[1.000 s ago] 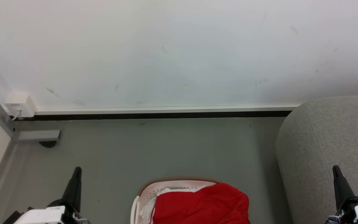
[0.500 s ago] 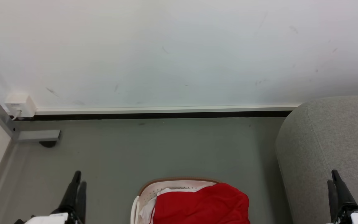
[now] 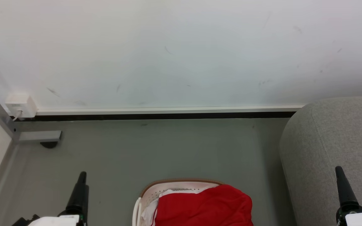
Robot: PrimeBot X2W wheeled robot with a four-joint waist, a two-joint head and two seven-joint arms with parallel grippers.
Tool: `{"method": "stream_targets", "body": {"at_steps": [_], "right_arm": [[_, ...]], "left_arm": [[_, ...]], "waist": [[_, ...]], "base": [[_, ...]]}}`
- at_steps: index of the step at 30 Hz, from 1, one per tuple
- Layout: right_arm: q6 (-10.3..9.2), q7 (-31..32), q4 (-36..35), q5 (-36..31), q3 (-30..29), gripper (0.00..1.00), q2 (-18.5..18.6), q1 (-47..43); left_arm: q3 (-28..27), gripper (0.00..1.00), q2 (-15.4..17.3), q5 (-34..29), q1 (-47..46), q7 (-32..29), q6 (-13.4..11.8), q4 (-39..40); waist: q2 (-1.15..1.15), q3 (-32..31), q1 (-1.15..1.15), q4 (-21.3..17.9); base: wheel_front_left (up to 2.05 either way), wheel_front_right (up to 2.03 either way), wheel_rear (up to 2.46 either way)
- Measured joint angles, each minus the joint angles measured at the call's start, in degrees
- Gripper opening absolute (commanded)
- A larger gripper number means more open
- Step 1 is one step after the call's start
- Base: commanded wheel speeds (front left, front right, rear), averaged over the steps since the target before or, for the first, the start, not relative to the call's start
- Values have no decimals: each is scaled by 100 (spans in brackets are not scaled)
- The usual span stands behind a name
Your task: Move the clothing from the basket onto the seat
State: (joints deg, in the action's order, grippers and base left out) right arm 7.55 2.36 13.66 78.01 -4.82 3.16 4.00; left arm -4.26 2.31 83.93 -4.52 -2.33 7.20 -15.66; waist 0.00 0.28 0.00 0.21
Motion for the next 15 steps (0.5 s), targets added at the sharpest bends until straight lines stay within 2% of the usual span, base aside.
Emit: {"method": "stream_targets", "body": {"at_steps": [15], "right_arm": [[0,-350,-175,-1828,333,100,205,-61]], "left_arm": [[163,100,1,-1811,34,352,-225,144]], "waist": [[0,13,0,-16]], "base": [[0,0,0]]}}
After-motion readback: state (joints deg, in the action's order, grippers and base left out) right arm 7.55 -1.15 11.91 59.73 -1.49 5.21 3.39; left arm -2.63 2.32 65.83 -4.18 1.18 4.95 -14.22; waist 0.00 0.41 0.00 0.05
